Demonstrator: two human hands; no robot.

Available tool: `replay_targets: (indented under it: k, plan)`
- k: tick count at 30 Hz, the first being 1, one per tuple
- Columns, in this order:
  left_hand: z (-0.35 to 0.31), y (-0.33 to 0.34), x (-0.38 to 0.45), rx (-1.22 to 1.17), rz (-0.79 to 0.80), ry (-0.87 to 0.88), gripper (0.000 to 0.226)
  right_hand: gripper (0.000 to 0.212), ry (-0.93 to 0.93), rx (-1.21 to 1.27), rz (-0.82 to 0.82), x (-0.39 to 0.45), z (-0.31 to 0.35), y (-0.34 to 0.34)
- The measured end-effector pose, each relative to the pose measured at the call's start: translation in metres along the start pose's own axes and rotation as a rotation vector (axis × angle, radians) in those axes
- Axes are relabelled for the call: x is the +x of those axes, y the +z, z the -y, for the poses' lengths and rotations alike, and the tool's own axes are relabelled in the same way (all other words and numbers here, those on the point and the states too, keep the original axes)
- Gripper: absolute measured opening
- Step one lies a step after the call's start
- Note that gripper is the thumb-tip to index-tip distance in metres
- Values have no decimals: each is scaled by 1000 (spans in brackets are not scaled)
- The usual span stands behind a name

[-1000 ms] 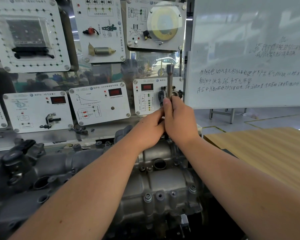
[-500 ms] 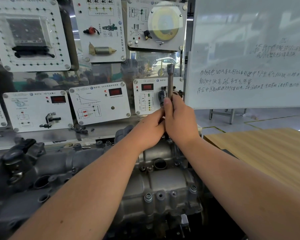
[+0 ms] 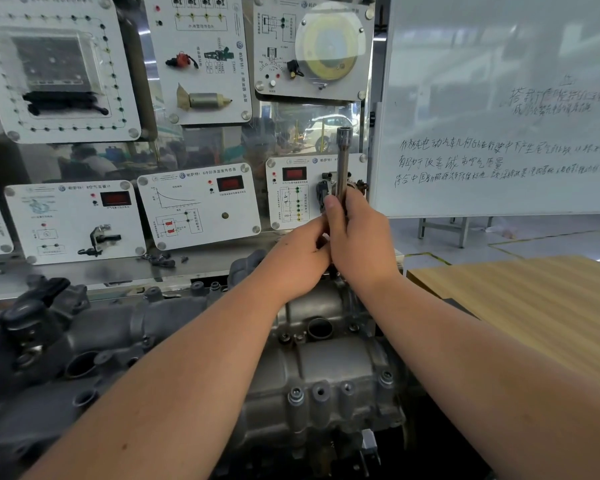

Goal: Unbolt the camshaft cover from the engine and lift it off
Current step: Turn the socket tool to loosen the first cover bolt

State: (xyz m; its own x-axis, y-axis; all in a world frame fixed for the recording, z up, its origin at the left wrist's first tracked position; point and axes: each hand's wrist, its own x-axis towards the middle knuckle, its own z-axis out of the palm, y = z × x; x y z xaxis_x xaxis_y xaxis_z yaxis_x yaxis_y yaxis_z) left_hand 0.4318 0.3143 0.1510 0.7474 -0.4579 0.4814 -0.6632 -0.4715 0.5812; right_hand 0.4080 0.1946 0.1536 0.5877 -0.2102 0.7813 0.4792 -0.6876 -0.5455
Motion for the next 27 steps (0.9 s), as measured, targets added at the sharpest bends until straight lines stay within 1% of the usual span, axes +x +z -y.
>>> replay_targets:
  k: [5,8,9,11,12,15,19,21,24,27]
  plan:
    - [-2,-1,-1,-9,33,5,42,31,-13,-40,16,-1,0,2]
    - [-4,-2,-1,20,29,1,36,27,8,-28,24,0,-2,3]
    - [-4,-2,0,39,20,-1,33,29,15,-20,32,0,-2,3]
    - [-5,-1,0,58,8,-3,29,42,33,10,32,-1,1,1]
    - [-5,-1,0,55,3,-6,30,41,30,19,24,-1,1,1]
    - [-4,-1,-1,42,-7,-11,31,21,-12,-8,-3,-2,1,0]
    - [-3,-1,-3,-12,18,4,38,28,-24,-30,-4,-1,0,2]
    - [-4,-2,-3,-9,24,7,41,27,-20,-41,0,-1,-1,3]
    - [-4,-2,-1,26,8,-3,37,21,-7,-30,11,0,-1,3]
    - [-4,-1,-1,25,-9,-4,37,36,11,12,17,-1,2,2]
